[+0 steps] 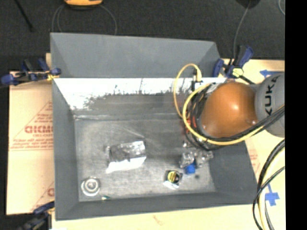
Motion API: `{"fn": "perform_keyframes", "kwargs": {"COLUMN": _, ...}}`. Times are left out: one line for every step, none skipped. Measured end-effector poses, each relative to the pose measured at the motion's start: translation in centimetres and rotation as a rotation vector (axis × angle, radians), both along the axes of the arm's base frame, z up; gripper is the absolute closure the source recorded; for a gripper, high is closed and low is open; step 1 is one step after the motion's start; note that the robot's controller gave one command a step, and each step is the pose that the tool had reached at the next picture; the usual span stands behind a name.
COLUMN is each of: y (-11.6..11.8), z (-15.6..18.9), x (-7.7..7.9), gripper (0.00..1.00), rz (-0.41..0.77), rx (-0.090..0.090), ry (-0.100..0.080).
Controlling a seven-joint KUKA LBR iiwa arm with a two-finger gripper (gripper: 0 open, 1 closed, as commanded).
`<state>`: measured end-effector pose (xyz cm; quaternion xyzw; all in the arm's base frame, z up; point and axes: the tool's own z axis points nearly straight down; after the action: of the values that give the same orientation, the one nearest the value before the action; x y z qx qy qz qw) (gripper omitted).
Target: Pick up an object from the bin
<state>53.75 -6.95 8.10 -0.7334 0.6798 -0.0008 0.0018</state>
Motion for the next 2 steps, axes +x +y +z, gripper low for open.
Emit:
{"fn": "perform_keyframes", "kwargs": {"y": 1.7, "z": 11.7, "x": -2.7, "gripper": 1.00, "rz": 0.379, "rx": -0.003, "ry": 0.000}}
{"fn": "perform_keyframes", "kwargs": {"y": 4.3, "z": 15.7, "x": -2.1, "gripper": 1.00, "rz": 0.660, "rx": -0.002, "ry": 0.001}}
